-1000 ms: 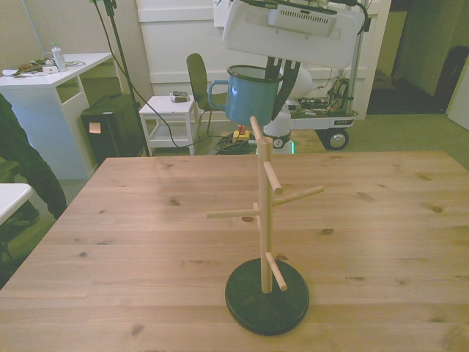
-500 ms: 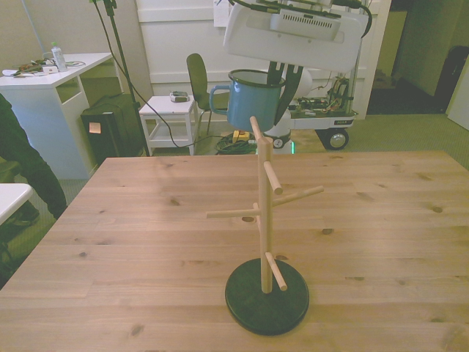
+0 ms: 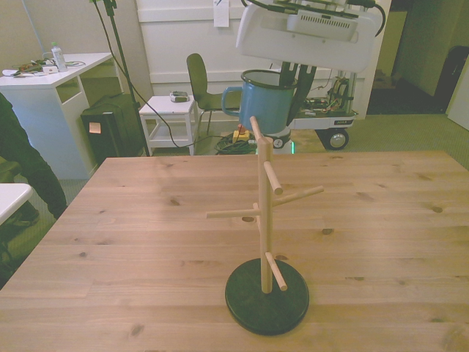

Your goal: Hang the mug

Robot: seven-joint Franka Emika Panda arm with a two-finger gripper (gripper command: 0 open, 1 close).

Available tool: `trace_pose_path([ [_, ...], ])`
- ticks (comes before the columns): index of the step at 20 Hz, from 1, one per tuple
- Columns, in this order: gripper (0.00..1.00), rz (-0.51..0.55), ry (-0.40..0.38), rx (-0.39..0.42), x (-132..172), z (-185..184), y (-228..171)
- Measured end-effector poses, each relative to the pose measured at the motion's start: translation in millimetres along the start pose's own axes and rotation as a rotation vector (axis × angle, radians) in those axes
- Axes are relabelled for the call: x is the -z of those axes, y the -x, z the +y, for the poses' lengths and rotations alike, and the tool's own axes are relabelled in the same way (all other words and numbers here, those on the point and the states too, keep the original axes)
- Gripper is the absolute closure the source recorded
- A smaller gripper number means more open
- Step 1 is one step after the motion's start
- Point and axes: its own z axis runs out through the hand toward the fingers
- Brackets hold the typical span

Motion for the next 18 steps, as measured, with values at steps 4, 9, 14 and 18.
trace_pose_path([
  [4,1.00,-0.003,0.003,-0.001,2,-2,-1],
  [9,1.00,-0.010,0.009,0.003,2,-10,-3],
  [14,1.00,-0.015,0.014,0.004,-3,-22,-6],
  [18,1.00,-0.018,0.017,0.002,-3,-27,-10],
])
